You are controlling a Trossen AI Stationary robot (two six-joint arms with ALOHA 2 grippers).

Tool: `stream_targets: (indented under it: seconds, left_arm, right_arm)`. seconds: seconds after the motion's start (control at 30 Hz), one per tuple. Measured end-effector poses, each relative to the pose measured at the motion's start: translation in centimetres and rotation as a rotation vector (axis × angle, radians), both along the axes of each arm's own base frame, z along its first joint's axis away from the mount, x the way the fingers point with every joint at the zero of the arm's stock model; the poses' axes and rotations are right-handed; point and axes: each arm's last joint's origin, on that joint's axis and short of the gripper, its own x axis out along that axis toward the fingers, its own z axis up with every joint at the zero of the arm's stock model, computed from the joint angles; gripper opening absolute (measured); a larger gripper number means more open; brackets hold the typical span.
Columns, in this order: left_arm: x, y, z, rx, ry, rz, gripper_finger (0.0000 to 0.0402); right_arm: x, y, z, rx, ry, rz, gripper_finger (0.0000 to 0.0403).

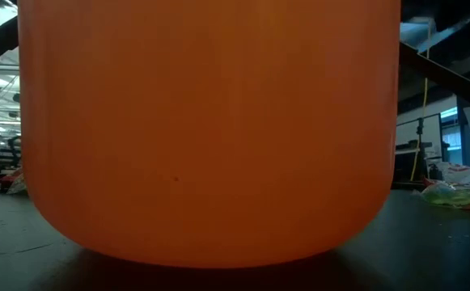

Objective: Sort candy
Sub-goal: Put the red candy into the orange bucket

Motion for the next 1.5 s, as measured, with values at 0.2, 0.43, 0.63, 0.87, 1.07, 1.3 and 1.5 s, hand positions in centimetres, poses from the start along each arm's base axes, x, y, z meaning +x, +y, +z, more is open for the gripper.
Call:
stream_targets:
  seconds: [0.2,0.43,0.63,0.87,1.07,1.3,1.5]
  left_arm:
    - [-0.1,-0.1,0.0,-0.048,-0.009,0.1,0.0156]
    - [-0.1,-0.1,0.0,-0.113,-0.021,0.125,0.0162]
    - [-0.2,-0.2,0.1,-0.17,-0.032,0.111,0.0162]
    - [-0.7,-1.2,2.4,-0.193,-0.105,0.056,0.0162]
    - [-0.8,-1.9,3.2,-0.172,-0.119,0.027,0.0162]
    - [-0.8,-1.9,3.2,-0.171,-0.119,0.045,0.0162]
    - [-0.8,-1.9,3.2,-0.17,-0.114,0.047,0.0162]
  right_arm:
    - [1.2,2.5,-0.4,-0.009,-0.047,0.04,0.0001]
    - [3.7,5.0,0.3,-0.04,-0.015,0.112,0.0001]
    - [6.1,7.1,1.2,-0.118,0.084,0.176,0.0001]
    - [8.1,9.2,1.0,-0.171,0.17,0.229,0.0001]
    - [9.8,10.1,0.7,-0.17,0.155,0.217,0.0009]
    - [12.1,10.8,-0.7,-0.179,0.207,0.217,0.0031]
    - [12.2,10.9,-1.1,-0.214,0.243,0.234,0.0079]
